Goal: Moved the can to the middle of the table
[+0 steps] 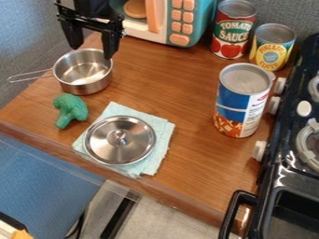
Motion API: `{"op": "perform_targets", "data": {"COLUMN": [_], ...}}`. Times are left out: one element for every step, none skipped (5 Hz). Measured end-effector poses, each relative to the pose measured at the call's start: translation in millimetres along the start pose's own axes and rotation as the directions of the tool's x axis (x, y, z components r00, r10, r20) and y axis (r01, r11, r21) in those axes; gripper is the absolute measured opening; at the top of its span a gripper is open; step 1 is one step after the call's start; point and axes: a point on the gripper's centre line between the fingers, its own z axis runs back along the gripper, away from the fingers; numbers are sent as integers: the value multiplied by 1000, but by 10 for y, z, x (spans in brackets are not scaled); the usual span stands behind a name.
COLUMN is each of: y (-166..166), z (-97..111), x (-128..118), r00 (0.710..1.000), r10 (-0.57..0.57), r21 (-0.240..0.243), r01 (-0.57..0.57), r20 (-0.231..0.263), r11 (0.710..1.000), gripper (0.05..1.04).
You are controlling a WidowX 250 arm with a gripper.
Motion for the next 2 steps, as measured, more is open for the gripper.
{"op": "perform_targets", "data": {"y": [-15,-178], "z": [-102,-105], "x": [-21,10], "r00": [1000,998], "r10": [-2,-63], "r21": [-8,-21], "r01": [1,62], "r20": [-28,-28], "r11": [1000,998], "gripper": [1001,1001]}}
